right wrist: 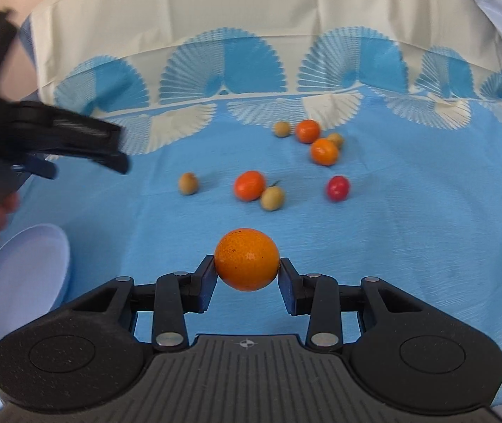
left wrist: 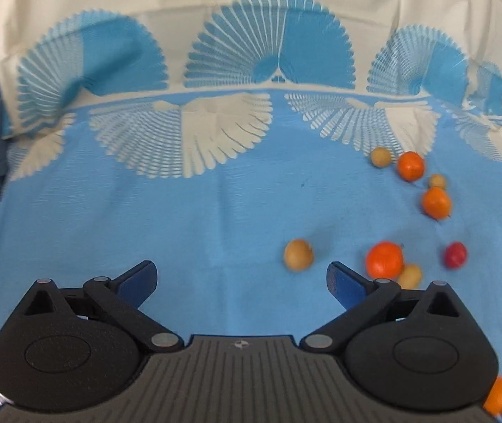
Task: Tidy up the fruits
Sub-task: 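Reach the left tool to a small yellow-brown fruit and grasp it, then carry the yellow-brown fruit over the plate while the right tool carries the orange there, then open the left tool over the plate while the right tool releases the orange into it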
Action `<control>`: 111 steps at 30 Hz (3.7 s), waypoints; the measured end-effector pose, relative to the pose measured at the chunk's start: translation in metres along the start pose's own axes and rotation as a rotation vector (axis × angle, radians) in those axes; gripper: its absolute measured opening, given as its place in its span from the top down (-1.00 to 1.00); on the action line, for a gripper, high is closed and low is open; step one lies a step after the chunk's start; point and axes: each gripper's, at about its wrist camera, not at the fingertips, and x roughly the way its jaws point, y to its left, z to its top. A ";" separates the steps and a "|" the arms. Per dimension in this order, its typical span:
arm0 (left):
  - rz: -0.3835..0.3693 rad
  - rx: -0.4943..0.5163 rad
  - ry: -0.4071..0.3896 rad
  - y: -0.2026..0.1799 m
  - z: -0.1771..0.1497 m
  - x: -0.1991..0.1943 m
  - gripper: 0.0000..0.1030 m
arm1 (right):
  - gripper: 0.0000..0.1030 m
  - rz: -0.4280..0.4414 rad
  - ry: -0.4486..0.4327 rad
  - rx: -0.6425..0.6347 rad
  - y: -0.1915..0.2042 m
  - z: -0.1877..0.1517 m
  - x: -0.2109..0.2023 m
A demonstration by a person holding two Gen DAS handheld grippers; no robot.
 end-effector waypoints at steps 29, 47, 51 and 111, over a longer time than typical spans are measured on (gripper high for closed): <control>0.071 -0.109 0.005 0.111 -0.158 -0.218 0.47 | 0.23 0.240 0.029 -0.161 0.094 -0.006 -0.074; 0.087 -0.233 -0.118 0.167 -0.210 -0.293 0.47 | 0.23 0.327 0.031 -0.365 0.191 -0.044 -0.159; 0.086 -0.239 -0.120 0.169 -0.209 -0.293 0.47 | 0.23 0.323 0.032 -0.374 0.191 -0.043 -0.159; 0.108 -0.131 0.072 0.202 -0.154 -0.118 0.43 | 0.23 0.291 0.188 -0.500 0.251 -0.040 0.007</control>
